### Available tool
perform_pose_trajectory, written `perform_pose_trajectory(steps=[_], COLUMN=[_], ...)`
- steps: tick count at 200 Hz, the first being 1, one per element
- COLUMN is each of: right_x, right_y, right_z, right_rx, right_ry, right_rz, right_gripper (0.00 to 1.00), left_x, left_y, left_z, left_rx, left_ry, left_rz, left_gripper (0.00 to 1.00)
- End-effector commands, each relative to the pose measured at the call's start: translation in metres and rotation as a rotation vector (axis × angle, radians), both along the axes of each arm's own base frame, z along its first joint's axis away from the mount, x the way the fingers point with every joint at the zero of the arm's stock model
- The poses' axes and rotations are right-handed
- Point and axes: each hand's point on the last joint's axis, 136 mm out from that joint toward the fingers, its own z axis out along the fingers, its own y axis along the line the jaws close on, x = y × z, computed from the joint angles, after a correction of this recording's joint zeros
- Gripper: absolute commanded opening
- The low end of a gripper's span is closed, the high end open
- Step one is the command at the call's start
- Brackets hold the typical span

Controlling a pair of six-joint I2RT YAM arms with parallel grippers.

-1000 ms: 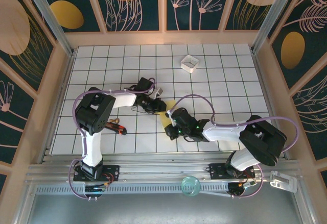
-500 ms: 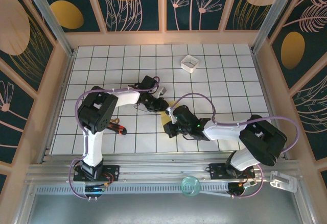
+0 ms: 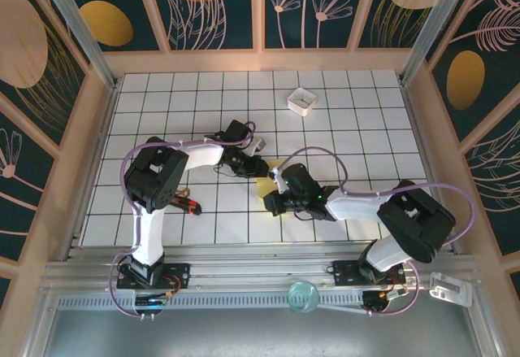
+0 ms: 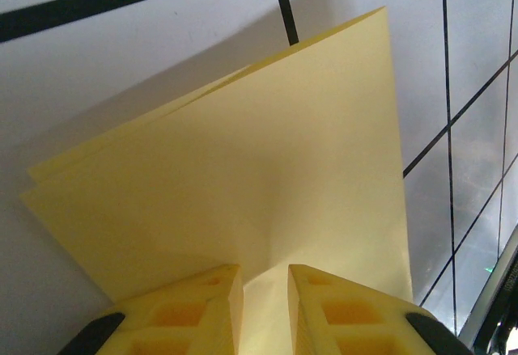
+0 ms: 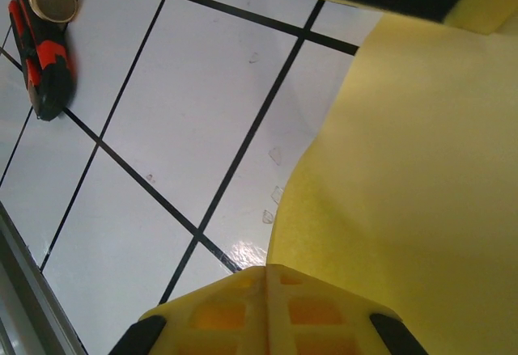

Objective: Fold a paper plane with a square sheet of paper (pick it up from the middle)
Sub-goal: Third fold the triangle at the center of the table.

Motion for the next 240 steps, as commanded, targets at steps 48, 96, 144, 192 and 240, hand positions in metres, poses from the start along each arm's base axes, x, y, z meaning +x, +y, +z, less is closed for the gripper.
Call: perform_pose_trajectory(steps=[48, 96, 144, 192, 240], right_x=[0.012, 0.015, 0.006, 0.001, 0.002], right_y=[-0.013, -0.019, -0.022, -0.023, -0.021], right_z=[-0.005, -0.006, -0.002, -0.004, -0.001], right_rx=[0.024, 0.031, 0.070, 0.101, 0.115], right_ry=[0.039, 0.051, 0.056, 0.069, 0.064], right_rz=[-0.033, -0.037, -0.009, -0.016, -0.018], right_gripper=[0.05, 0.05, 0.02, 0.00, 0.00], left_x=[-0.001, 0.002, 0.015, 0.024, 0.017], left_y=[0.017, 0.017, 0.009, -0.009, -0.017], left_z=[-0.052, -0.049, -0.028, 0.020, 0.034], left_rx=[0.151, 0.151, 0.113, -0.026, -0.106], left_ry=[-0.017, -0.027, -0.070, -0.111, -0.091], left_rz=[0.006, 0.013, 0.038, 0.081, 0.100], left_gripper=[0.24, 0.26, 0.34, 0.37, 0.37])
